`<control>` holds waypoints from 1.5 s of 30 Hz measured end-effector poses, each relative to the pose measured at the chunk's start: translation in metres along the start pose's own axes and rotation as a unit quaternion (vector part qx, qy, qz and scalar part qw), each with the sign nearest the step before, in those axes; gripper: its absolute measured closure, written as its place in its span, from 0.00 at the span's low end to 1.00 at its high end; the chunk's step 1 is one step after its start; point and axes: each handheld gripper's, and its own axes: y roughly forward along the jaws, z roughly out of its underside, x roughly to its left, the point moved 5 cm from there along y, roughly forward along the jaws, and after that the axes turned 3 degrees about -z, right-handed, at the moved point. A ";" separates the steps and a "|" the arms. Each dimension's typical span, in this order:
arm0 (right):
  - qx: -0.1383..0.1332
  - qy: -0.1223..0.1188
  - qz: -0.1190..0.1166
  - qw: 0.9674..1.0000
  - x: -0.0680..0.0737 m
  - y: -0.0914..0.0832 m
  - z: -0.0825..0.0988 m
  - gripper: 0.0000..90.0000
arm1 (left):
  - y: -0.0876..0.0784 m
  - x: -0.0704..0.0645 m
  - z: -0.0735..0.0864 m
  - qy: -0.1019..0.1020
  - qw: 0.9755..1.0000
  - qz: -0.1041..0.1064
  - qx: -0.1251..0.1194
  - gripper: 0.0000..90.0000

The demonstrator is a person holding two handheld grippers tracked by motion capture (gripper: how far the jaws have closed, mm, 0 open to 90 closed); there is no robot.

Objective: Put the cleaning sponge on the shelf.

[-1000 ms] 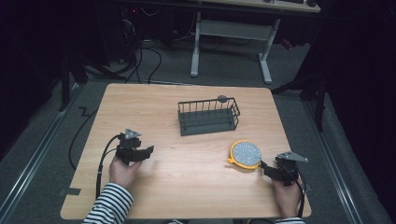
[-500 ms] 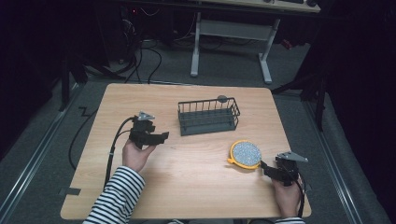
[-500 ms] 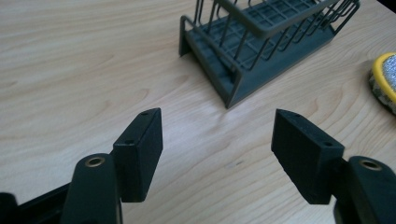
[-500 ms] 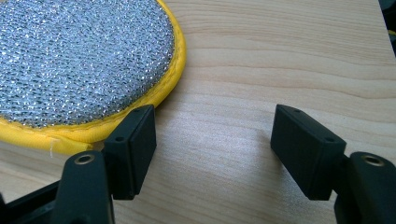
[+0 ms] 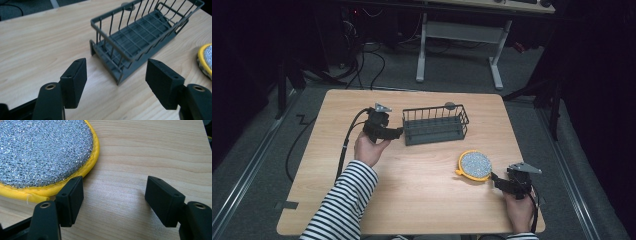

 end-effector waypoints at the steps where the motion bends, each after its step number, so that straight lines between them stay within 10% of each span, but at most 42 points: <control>1: 0.000 0.000 0.000 1.000 0.000 0.000 0.000 0.35 | 0.002 -0.001 -0.003 0.005 1.000 -0.001 0.002 0.38; 26: -0.001 0.002 -0.003 1.000 0.000 -0.001 0.000 0.35 | 0.061 -0.002 -0.018 -0.004 0.999 -0.015 0.036 0.47; 45: -0.001 0.001 -0.002 1.000 0.000 0.000 0.000 0.35 | 0.058 -0.004 -0.011 0.003 0.999 -0.008 0.031 0.66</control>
